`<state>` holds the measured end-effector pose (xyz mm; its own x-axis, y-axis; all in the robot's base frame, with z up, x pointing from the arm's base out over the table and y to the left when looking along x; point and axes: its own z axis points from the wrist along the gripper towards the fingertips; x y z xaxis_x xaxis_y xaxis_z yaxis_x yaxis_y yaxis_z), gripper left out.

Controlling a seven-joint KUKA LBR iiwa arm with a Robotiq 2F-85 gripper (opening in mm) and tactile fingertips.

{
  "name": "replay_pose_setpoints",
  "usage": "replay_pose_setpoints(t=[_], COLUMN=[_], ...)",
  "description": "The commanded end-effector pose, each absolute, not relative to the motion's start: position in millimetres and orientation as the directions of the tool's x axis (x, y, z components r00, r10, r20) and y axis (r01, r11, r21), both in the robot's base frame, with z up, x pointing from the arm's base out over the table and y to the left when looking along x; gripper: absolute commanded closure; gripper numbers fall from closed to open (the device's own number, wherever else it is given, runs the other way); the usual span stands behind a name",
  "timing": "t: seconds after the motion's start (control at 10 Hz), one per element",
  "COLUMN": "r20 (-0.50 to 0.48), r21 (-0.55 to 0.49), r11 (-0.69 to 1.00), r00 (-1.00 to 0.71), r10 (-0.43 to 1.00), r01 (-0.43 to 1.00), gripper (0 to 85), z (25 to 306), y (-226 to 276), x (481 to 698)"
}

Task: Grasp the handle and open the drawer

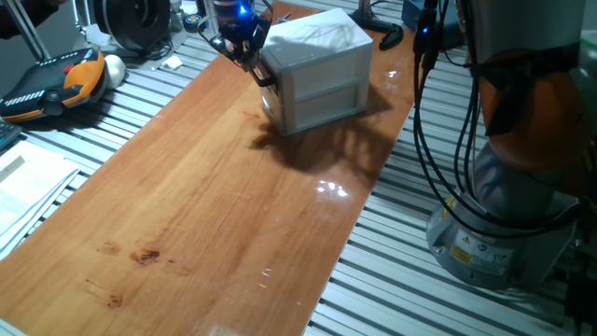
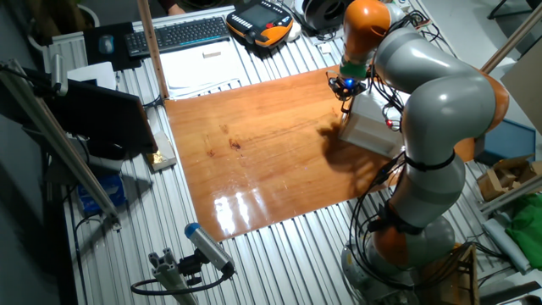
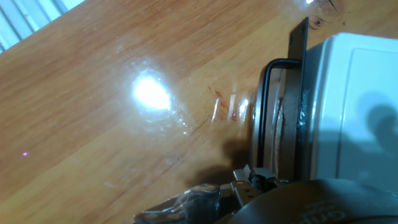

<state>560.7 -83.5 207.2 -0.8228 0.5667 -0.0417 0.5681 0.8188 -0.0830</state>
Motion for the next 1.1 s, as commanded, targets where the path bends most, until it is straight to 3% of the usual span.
replay_pose_setpoints(t=[0.0, 1.0], r20=[-0.038, -0.045], r21=[-0.082, -0.075], r11=[0.811, 0.817], r00=[-0.815, -0.82], r10=[0.578, 0.57], r01=[0.579, 0.572], gripper=[84.3, 84.3], z=[207.4, 206.7], y=[-83.5, -83.9], x=[560.7, 560.9])
